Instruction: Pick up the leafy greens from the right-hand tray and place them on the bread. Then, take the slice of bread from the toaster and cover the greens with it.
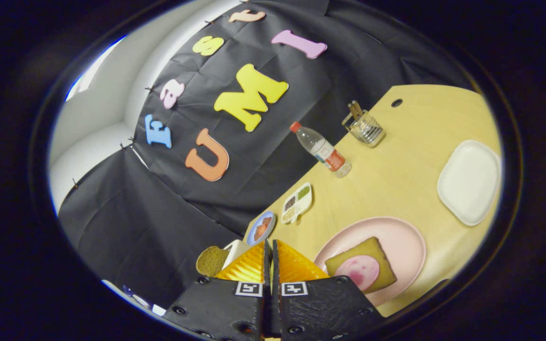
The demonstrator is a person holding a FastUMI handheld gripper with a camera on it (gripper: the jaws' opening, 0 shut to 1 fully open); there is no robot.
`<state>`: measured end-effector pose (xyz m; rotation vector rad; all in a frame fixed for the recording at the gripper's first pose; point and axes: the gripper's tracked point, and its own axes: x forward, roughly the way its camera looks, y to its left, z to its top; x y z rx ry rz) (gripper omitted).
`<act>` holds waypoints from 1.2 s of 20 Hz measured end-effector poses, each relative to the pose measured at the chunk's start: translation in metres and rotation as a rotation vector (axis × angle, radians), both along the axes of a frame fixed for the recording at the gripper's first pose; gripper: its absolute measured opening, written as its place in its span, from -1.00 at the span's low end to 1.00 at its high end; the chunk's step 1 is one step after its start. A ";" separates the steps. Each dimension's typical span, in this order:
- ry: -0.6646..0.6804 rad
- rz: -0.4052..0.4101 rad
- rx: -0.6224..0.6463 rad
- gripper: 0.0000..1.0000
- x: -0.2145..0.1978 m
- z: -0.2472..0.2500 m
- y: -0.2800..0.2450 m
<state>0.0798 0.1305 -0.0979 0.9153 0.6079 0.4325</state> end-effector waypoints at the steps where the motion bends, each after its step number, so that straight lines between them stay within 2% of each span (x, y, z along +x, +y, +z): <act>1: 0.019 -0.006 0.007 -1.00 0.004 -0.010 -0.003; 5: 0.050 -0.084 -0.041 -1.00 0.017 -0.047 -0.040; 9: 0.066 -0.122 -0.112 -1.00 0.013 -0.074 -0.068; 15: -0.010 -0.101 -0.354 -0.99 0.011 -0.094 -0.085; 18: -0.059 -0.105 -0.466 -0.62 0.007 -0.091 -0.095; 22: -0.128 -0.191 -0.592 0.64 0.007 -0.069 -0.114; 23: -0.164 -0.223 -0.633 0.83 0.004 -0.056 -0.117; 24: -0.204 -0.245 -0.670 0.87 0.003 -0.042 -0.115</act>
